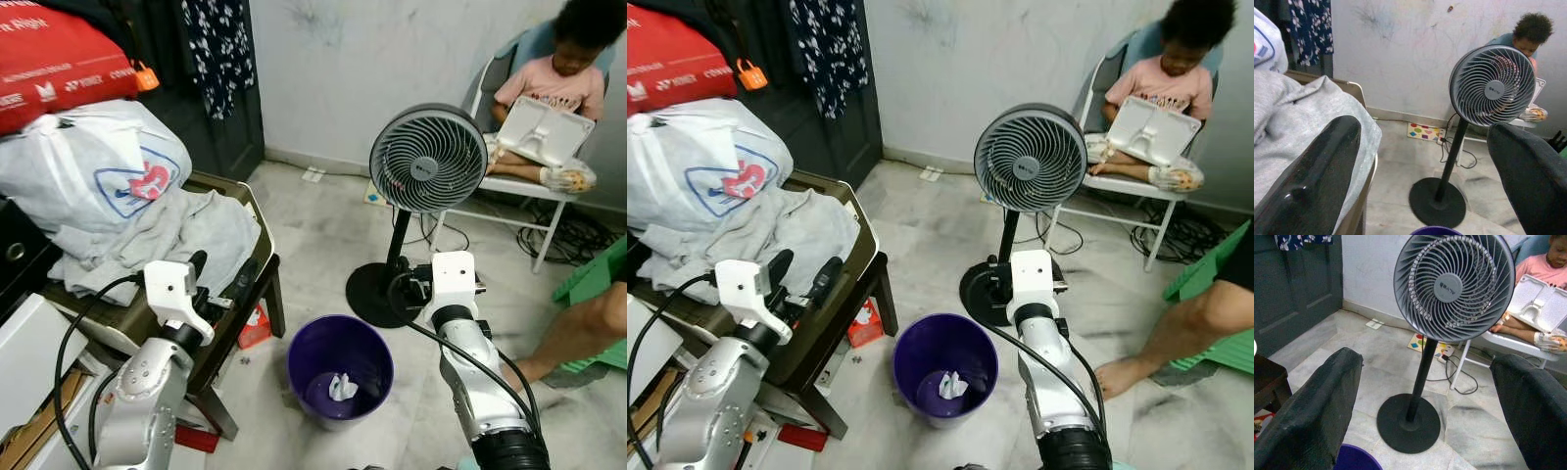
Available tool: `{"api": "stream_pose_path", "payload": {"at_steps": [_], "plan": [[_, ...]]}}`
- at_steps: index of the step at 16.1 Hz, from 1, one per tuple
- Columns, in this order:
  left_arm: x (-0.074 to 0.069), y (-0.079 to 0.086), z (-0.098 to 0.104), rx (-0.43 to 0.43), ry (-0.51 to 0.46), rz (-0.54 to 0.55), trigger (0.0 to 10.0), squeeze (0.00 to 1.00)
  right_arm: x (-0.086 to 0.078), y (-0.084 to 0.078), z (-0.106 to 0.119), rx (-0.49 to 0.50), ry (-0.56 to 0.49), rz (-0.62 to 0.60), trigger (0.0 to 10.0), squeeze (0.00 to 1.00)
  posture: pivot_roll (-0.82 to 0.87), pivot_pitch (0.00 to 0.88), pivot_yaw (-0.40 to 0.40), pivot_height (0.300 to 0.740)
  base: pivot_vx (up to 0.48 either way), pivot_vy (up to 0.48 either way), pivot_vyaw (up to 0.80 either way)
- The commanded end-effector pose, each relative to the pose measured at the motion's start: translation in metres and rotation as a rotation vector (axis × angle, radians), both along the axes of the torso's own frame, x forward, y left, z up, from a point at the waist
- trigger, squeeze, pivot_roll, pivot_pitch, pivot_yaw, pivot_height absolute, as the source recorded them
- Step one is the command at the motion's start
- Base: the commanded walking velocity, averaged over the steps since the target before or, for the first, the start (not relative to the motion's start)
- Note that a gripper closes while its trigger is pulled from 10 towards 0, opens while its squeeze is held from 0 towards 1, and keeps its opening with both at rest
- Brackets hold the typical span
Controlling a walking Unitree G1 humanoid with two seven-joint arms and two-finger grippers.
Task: Clean up the room
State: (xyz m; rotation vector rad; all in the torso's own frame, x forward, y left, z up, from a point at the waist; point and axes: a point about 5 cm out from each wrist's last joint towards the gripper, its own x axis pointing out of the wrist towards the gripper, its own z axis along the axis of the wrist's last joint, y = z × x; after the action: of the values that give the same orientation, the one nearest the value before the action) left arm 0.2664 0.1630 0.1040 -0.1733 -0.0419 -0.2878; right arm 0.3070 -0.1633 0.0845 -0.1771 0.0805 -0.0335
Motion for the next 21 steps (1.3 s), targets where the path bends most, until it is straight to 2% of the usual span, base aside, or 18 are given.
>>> {"api": "stream_pose_path", "payload": {"at_steps": [1,2,5,7,9,10,12,13,14,15,17,19,21], "plan": [[0.002,0.001,0.0,0.018,-0.008,0.009,10.0,0.0,0.002,0.003,0.006,0.001,-0.015,0.01,10.0,1.0,-0.06,0.0,0.017,0.74,0.0,0.0,0.0],[0.002,0.001,0.001,0.019,-0.015,0.013,10.0,0.0,0.002,0.006,0.009,-0.01,-0.027,0.017,10.0,0.0,-0.05,0.0,0.016,0.74,0.0,0.0,0.0],[-0.003,0.0,0.001,0.034,-0.027,0.018,10.0,0.0,-0.005,0.009,0.011,0.003,-0.039,0.018,10.0,0.0,-0.05,0.0,0.008,0.74,0.0,0.0,0.0],[-0.01,0.004,0.003,0.042,-0.036,0.058,10.0,0.0,-0.011,0.004,0.013,0.007,-0.041,-0.003,10.0,0.0,-0.05,0.0,0.001,0.74,0.0,0.0,0.0],[-0.012,0.016,-0.013,0.079,0.042,0.172,10.0,0.0,-0.016,0.003,0.009,0.015,-0.01,0.012,10.0,0.0,-0.06,0.005,-0.004,0.74,0.0,0.0,0.0],[-0.009,0.016,-0.018,0.096,0.066,0.173,10.0,0.0,-0.014,0.005,0.005,0.012,0.011,0.029,10.0,0.0,-0.06,0.008,-0.006,0.74,0.0,0.0,0.0],[0.007,0.009,-0.035,0.148,0.17,0.12,10.0,0.0,0.0,0.019,-0.007,-0.008,0.099,0.086,10.0,0.0,-0.06,0.003,-0.013,0.74,0.0,0.0,0.0],[0.012,0.008,-0.042,0.185,0.212,0.109,10.0,0.0,0.003,0.023,-0.011,0.01,0.132,0.09,10.0,0.0,-0.06,0.0,-0.012,0.74,0.0,0.0,0.0],[0.016,0.005,-0.055,0.213,0.29,0.049,10.0,0.0,0.004,0.033,-0.021,0.012,0.206,0.106,10.0,0.0,-0.06,0.0,-0.011,0.74,0.0,0.0,0.0],[0.017,0.004,-0.059,0.221,0.317,0.011,10.0,0.0,0.004,0.036,-0.025,0.019,0.23,0.111,10.0,0.0,-0.06,0.0,-0.012,0.74,0.0,0.0,0.0],[0.023,-0.009,-0.075,0.292,0.397,-0.184,10.0,0.0,0.008,0.052,-0.038,-0.004,0.301,0.157,10.0,0.0,-0.07,0.0,0.0,0.74,0.0,0.0,0.0],[0.028,-0.014,-0.086,0.364,0.452,-0.225,10.0,0.0,0.014,0.057,-0.045,0.01,0.349,0.14,10.0,0.0,-0.07,0.0,0.009,0.74,0.0,0.0,0.0],[0.031,-0.015,-0.093,0.384,0.502,-0.217,10.0,0.0,0.018,0.059,-0.049,0.032,0.395,0.111,10.0,0.0,-0.08,0.0,0.013,0.74,0.0,0.0,0.0]]}}
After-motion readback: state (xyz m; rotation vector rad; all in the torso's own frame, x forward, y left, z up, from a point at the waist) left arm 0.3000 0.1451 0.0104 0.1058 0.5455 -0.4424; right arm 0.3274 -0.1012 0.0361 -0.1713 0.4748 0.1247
